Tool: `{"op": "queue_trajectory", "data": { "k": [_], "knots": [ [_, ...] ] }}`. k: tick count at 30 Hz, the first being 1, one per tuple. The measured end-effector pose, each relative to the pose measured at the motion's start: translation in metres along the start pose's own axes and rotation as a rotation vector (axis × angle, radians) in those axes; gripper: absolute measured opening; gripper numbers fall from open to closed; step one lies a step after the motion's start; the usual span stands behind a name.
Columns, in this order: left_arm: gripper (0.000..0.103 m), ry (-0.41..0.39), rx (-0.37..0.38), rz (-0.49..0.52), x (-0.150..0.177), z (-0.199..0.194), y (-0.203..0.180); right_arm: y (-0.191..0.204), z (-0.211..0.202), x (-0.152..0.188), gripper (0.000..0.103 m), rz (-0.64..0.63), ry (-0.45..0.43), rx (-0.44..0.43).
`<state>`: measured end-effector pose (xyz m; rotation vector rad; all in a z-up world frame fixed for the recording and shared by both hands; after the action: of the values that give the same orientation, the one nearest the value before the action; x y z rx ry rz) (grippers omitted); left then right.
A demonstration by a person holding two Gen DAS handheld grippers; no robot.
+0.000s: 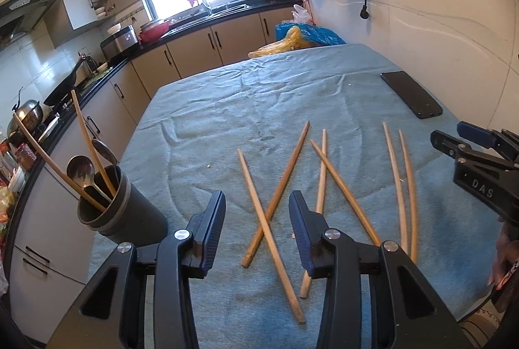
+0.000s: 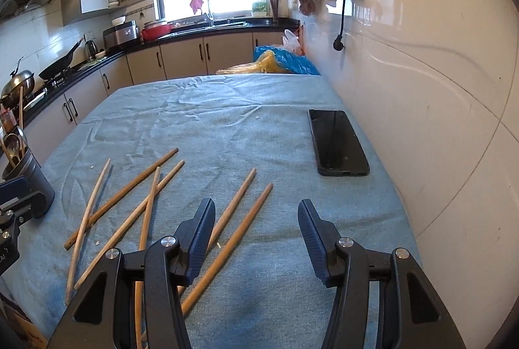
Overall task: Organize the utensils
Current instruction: 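Move both open tools back over the loose chopsticks on the cloth, then lower the left tool onto a wooden chopstick and close on it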
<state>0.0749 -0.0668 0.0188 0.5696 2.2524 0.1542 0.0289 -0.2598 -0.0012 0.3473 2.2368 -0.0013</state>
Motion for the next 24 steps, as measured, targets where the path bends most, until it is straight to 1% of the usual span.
{"op": "queue_trajectory", "data": {
  "k": [19,21,24],
  "knots": [
    [0.040,0.019,-0.004,-0.031,0.005,0.013,0.015,0.003,0.010,-0.002,0.057,0.010,0.038,-0.003],
    [0.040,0.035,0.006,-0.036,0.005,0.017,0.018,0.003,0.012,-0.002,0.057,0.017,0.043,-0.010],
    [0.040,0.086,0.052,-0.073,0.001,0.027,0.031,-0.003,0.013,-0.005,0.057,0.044,0.064,-0.045]
  ]
}}
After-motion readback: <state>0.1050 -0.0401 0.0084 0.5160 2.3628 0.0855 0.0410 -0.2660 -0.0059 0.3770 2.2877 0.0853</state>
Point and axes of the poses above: each gripper's, at about its wrist camera, not at the fingertips, and z roughly the way its jaws point, y to its left, x to its underside, the point moved 1 cm from there along z, roughly the way its jaws point, and after that the axes turned 6 degrees about z, right-handed, at the moved point
